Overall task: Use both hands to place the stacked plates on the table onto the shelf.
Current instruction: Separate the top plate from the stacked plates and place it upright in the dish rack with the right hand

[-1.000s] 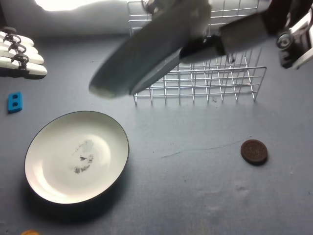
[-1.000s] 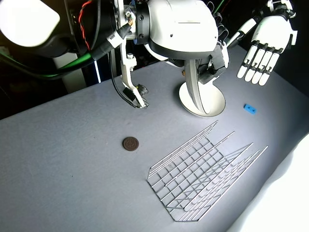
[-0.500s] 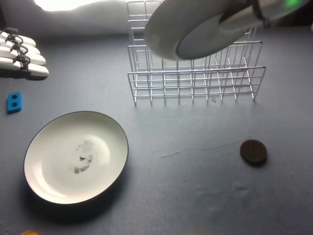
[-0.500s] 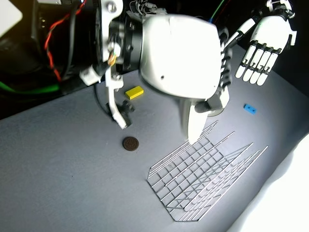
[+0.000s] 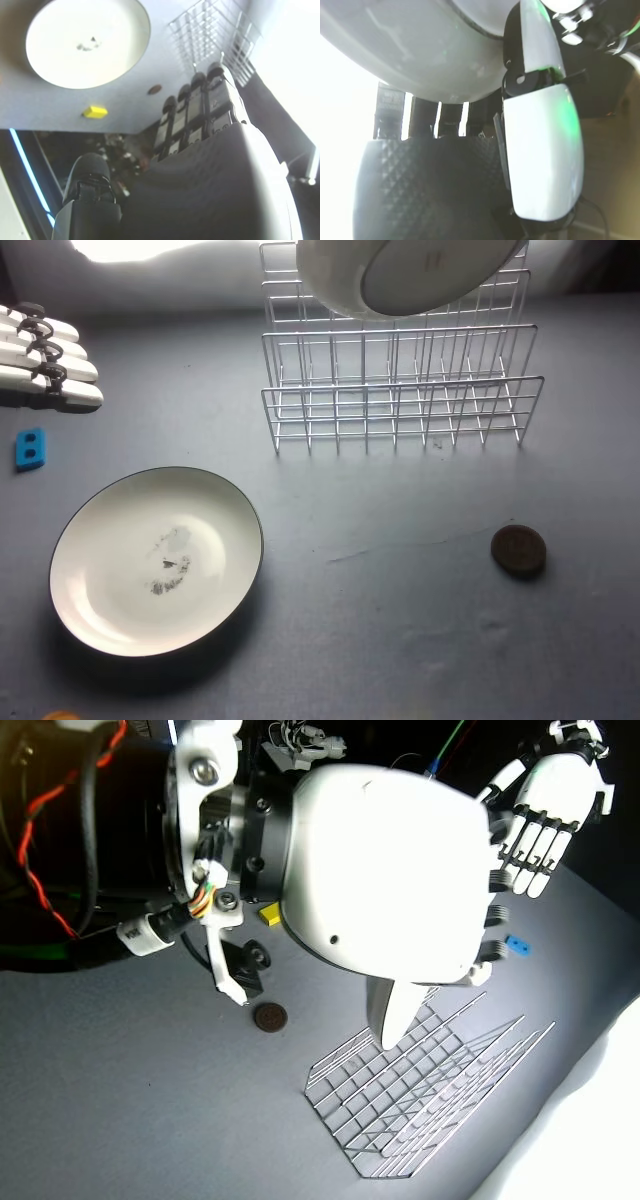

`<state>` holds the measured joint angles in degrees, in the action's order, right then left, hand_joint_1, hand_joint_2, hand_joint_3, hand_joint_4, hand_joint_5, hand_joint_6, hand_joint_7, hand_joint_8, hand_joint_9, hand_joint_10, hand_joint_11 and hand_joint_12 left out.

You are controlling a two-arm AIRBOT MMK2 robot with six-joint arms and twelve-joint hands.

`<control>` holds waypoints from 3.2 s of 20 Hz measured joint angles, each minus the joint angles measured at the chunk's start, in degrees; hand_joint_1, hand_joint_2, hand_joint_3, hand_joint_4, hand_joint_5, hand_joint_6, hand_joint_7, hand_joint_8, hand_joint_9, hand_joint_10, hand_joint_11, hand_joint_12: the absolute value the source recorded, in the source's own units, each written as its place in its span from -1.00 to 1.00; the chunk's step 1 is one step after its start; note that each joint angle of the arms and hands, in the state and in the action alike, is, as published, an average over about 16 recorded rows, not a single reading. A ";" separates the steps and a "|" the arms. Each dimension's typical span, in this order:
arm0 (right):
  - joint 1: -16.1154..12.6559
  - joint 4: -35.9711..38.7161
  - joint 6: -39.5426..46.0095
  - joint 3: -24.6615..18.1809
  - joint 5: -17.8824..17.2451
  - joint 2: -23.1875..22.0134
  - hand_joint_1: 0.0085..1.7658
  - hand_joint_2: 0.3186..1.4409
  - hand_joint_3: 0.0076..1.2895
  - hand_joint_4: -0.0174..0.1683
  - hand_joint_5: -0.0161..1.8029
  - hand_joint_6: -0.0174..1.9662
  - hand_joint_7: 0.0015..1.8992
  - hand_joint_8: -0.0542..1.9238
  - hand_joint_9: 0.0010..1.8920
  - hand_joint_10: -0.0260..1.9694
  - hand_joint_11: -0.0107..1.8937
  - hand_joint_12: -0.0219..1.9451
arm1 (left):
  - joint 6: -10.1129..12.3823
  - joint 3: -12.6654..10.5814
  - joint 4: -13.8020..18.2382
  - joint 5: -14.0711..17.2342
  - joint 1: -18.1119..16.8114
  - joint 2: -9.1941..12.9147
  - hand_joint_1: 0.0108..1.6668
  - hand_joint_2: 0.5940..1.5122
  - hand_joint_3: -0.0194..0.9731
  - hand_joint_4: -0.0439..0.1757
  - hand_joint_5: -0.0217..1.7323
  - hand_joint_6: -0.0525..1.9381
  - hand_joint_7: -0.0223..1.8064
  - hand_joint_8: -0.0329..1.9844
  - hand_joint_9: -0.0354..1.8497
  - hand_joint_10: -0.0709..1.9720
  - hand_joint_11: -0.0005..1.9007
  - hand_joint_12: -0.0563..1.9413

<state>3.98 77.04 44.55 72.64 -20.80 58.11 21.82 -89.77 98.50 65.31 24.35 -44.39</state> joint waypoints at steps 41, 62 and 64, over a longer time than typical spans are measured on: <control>8.71 -1.12 9.51 16.42 6.57 12.57 0.38 0.24 -0.99 -0.83 0.08 -0.07 0.20 -0.23 0.42 -0.95 -0.08 0.15 | -6.55 2.78 -0.11 -10.00 17.27 -4.97 -0.99 0.39 -0.92 -0.58 -0.95 -0.93 -0.96 -0.98 -0.94 -0.92 -0.99 -0.95; 11.76 -1.62 6.72 20.93 4.61 16.40 0.25 0.24 -0.99 -0.87 -0.11 -0.78 0.00 -0.93 0.03 -0.95 -0.49 0.33 | -7.17 1.96 -0.59 -12.30 19.32 -5.96 -0.99 0.39 -0.92 -0.58 -0.96 -0.93 -0.96 -0.98 -0.95 -0.93 -0.98 -0.95; 11.50 -1.57 6.57 20.90 4.23 16.25 0.23 0.22 -0.99 -0.86 -0.13 -0.88 -0.03 -0.94 -0.01 -0.95 -0.53 0.34 | -7.18 1.86 -0.74 -12.54 19.56 -6.10 -0.99 0.39 -0.92 -0.58 -0.96 -0.93 -0.96 -0.98 -0.96 -0.94 -0.98 -0.95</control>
<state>15.48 75.47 51.12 93.54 -16.57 74.37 14.64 -87.91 97.76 52.77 43.92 -50.49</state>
